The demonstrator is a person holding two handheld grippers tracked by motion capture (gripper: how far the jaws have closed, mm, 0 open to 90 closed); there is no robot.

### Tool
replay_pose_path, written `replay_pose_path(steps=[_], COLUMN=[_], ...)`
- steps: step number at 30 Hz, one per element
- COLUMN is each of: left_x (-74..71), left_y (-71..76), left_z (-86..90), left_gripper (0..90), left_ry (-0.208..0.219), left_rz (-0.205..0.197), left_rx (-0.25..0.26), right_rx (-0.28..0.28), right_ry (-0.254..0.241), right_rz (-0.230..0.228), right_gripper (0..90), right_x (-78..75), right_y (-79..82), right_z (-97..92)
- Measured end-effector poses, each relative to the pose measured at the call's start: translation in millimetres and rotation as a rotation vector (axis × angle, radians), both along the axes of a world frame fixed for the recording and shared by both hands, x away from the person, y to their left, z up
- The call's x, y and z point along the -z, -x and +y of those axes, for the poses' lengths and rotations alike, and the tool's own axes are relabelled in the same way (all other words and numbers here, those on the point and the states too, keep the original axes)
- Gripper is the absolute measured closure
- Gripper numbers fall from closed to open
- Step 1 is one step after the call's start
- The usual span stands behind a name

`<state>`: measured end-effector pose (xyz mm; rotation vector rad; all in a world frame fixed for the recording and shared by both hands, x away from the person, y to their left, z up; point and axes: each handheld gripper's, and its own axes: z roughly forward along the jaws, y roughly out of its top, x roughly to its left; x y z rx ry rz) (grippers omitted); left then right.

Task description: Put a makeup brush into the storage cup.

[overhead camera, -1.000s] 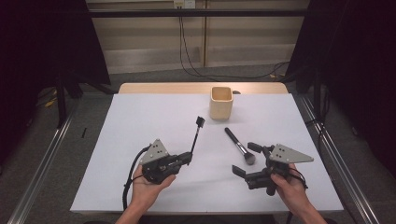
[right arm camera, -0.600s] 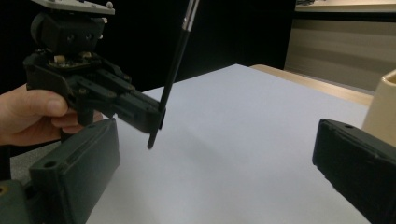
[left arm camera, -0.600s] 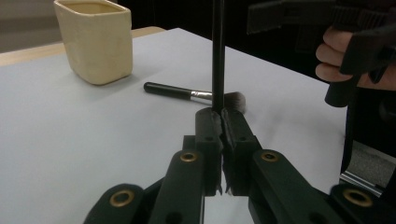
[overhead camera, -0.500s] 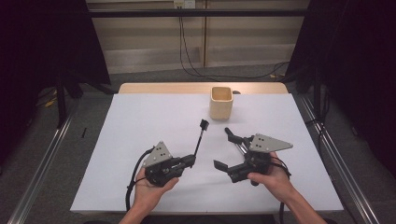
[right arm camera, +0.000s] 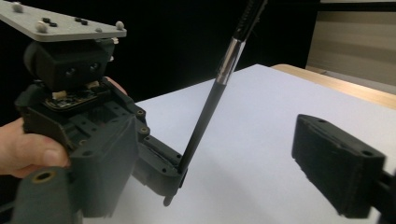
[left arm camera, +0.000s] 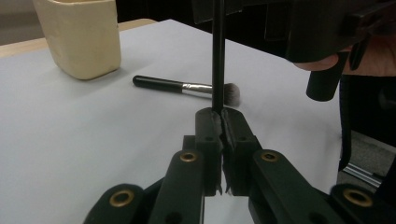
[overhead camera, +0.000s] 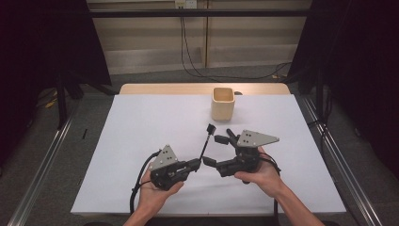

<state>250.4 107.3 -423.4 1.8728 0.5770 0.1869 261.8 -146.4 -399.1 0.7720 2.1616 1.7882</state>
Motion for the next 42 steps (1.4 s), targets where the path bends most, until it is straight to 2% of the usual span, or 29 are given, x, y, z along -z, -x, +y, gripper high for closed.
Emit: replay_pose_path(steps=[1,3,5,9,11,18,22,32,42], left_x=[0.0,0.0,0.1,0.8,1.1,2.1,2.9,5.7,7.7], left_y=[0.1,-0.1,-0.3,-0.2,-0.4,1.2,1.9,2.7,2.9], left_z=[0.1,0.4,0.5,-0.7,-0.7,-1.3,-0.7,-2.0,-3.3], left_gripper=[86.2,86.2,86.3,86.2,86.2,86.2,86.2,86.0,85.0], left_ry=[-0.001,-0.001,-0.001,-0.015,-0.012,-0.015,-0.031,-0.033,-0.024], left_rz=[-0.001,-0.002,-0.003,0.001,0.002,0.005,0.006,-0.007,-0.009], left_rx=[-0.003,-0.006,-0.008,-0.001,0.0,0.001,-0.006,0.001,0.002], right_rx=[-0.001,-0.004,-0.008,-0.019,-0.02,-0.026,-0.038,-0.054,-0.071], right_ry=[0.003,0.004,-0.007,-0.012,-0.01,-0.042,-0.046,-0.085,-0.102], right_rz=[0.001,0.009,0.02,0.033,0.023,0.043,0.049,0.104,0.129], right_gripper=[18.3,26.8,31.3,48.1,56.8,71.2,78.6,82.9,85.6], right_x=[0.1,-0.4,-0.9,-1.0,-0.7,0.7,1.6,3.0,2.5], right_y=[-1.0,-4.2,-7.7,-11.1,-11.2,-10.4,-9.9,-10.7,-9.9], right_z=[0.8,1.9,3.0,5.8,6.4,4.1,6.1,6.6,6.9])
